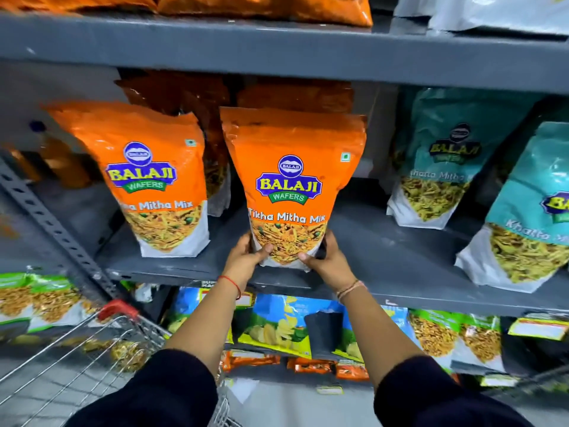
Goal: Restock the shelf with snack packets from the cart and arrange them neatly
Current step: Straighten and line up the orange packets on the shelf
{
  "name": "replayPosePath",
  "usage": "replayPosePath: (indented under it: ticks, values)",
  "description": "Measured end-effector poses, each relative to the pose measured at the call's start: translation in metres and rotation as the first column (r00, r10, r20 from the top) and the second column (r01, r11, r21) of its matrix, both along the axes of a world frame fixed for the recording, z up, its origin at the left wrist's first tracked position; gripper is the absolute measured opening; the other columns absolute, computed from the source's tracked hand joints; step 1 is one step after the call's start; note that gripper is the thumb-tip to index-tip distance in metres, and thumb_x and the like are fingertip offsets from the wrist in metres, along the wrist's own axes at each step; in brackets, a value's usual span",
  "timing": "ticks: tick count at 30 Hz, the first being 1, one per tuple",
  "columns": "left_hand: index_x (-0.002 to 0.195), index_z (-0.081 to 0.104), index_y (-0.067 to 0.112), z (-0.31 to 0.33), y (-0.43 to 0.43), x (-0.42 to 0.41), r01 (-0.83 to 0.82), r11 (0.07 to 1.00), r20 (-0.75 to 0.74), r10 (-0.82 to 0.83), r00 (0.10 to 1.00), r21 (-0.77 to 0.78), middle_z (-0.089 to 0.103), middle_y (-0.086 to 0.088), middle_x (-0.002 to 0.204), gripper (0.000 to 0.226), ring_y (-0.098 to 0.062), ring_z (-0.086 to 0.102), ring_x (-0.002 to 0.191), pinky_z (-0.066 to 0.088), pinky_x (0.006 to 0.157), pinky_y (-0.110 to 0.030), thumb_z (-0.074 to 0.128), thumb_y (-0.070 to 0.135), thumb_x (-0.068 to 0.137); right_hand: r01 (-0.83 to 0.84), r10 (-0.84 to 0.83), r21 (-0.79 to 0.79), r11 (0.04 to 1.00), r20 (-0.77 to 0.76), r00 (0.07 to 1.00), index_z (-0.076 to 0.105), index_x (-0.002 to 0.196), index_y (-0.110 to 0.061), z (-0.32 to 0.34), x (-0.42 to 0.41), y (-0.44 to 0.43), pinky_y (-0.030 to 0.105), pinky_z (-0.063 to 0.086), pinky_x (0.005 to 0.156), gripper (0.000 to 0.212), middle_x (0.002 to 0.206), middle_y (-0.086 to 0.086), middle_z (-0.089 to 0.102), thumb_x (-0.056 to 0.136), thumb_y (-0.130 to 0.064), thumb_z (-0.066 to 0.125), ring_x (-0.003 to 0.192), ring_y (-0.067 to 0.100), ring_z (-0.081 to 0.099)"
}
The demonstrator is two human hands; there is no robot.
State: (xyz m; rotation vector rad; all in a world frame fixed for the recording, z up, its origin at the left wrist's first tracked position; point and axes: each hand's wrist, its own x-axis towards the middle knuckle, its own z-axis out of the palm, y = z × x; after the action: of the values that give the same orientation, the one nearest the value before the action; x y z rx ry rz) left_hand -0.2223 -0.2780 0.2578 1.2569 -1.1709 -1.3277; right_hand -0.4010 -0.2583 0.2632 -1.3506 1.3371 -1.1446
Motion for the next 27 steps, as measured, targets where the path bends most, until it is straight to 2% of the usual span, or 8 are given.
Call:
replayPosePath:
  ticks: [6, 9, 12, 13, 17, 22, 25, 27]
  values:
    - [0.123, 0.047, 0.021, 0.000, -0.002, 0.018, 0.007, 1.000, 0.049, -0.008, 0.999, 0.030, 0.056, -0.003, 0.121, 0.047, -0.022, 0.050, 0.118, 0.038, 0.107, -0.044, 0.065, 0.017, 0.080, -0.006, 0.006, 0.000, 1.000, 0.023, 1.000, 0.032, 0.133, -0.015, 0.003, 0.022, 0.001, 0.015, 0.043, 0.083, 0.066, 0.119, 0.000, 0.050, 0.078, -0.005, 0.066, 0.111, 0.015, 0.047]
    - [0.126, 0.045, 0.021, 0.001, -0.001, 0.020, 0.023, 0.999, 0.086, -0.027, 0.996, 0.042, 0.056, -0.002, 0.128, 0.065, -0.023, 0.049, 0.123, 0.037, 0.109, -0.046, 0.070, 0.036, 0.068, 0.009, -0.009, 0.003, 1.000, 0.035, 0.999, 0.031, 0.134, -0.014, 0.001, 0.025, 0.001, 0.023, 0.044, 0.092, 0.066, 0.122, 0.002, 0.050, 0.079, -0.004, 0.065, 0.115, 0.019, 0.047]
    - [0.139, 0.029, 0.023, 0.002, 0.005, 0.022, 0.013, 0.997, 0.062, -0.018, 0.998, 0.080, 0.042, -0.005, 0.145, 0.088, -0.022, 0.039, 0.133, 0.031, 0.113, -0.046, 0.070, 0.043, 0.063, 0.011, -0.011, 0.002, 1.000, 0.030, 0.999, 0.030, 0.134, -0.011, 0.002, 0.028, 0.005, 0.003, 0.044, 0.077, 0.063, 0.121, 0.002, 0.049, 0.081, -0.003, 0.063, 0.112, 0.017, 0.046]
    - [0.143, 0.021, 0.023, 0.005, 0.009, 0.022, -0.006, 0.995, 0.023, 0.004, 1.000, 0.102, 0.033, -0.005, 0.151, 0.089, -0.022, 0.032, 0.137, 0.027, 0.115, -0.044, 0.069, 0.038, 0.070, 0.014, -0.015, 0.002, 1.000, 0.036, 0.999, 0.029, 0.135, -0.011, 0.003, 0.030, 0.006, 0.003, 0.044, 0.076, 0.063, 0.121, 0.002, 0.048, 0.081, -0.002, 0.062, 0.112, 0.016, 0.045]
    - [0.145, -0.002, 0.020, 0.003, 0.013, 0.027, -0.091, 0.984, -0.133, 0.112, 0.985, 0.154, 0.010, -0.005, 0.157, 0.079, -0.020, 0.021, 0.142, 0.022, 0.117, -0.036, 0.053, 0.019, 0.089, 0.011, -0.013, 0.038, 0.999, 0.050, 0.999, 0.028, 0.135, -0.010, 0.003, 0.030, 0.007, 0.029, 0.039, 0.095, 0.062, 0.125, 0.007, 0.048, 0.082, -0.002, 0.060, 0.113, 0.017, 0.044]
    - [0.144, -0.009, 0.022, 0.001, 0.013, 0.035, -0.161, 0.967, -0.350, 0.223, 0.910, 0.199, 0.000, -0.003, 0.158, 0.076, -0.020, 0.026, 0.140, 0.025, 0.114, -0.034, 0.046, 0.019, 0.092, 0.022, -0.025, 0.054, 0.998, 0.056, 0.998, 0.027, 0.137, -0.012, 0.003, 0.031, 0.009, 0.032, 0.039, 0.098, 0.064, 0.127, 0.007, 0.048, 0.083, -0.003, 0.060, 0.114, 0.018, 0.045]
    - [0.144, -0.009, 0.025, -0.002, 0.013, 0.038, -0.165, 0.966, -0.379, 0.232, 0.896, 0.200, -0.001, -0.001, 0.158, 0.076, -0.021, 0.028, 0.140, 0.025, 0.116, -0.036, 0.046, 0.020, 0.092, 0.030, -0.034, 0.065, 0.997, 0.059, 0.998, 0.027, 0.138, -0.013, 0.002, 0.031, 0.008, 0.034, 0.040, 0.100, 0.066, 0.135, 0.012, 0.047, 0.082, -0.004, 0.061, 0.118, 0.020, 0.045]
    - [0.145, 0.002, 0.020, -0.003, 0.013, 0.039, -0.193, 0.957, -0.345, 0.259, 0.902, 0.214, 0.010, -0.006, 0.157, 0.072, -0.025, 0.032, 0.138, 0.027, 0.116, -0.039, 0.049, 0.020, 0.091, 0.031, -0.034, 0.071, 0.997, 0.054, 0.998, 0.027, 0.138, -0.013, 0.002, 0.032, 0.009, 0.032, 0.039, 0.100, 0.066, 0.136, 0.012, 0.047, 0.083, -0.004, 0.061, 0.118, 0.020, 0.045]
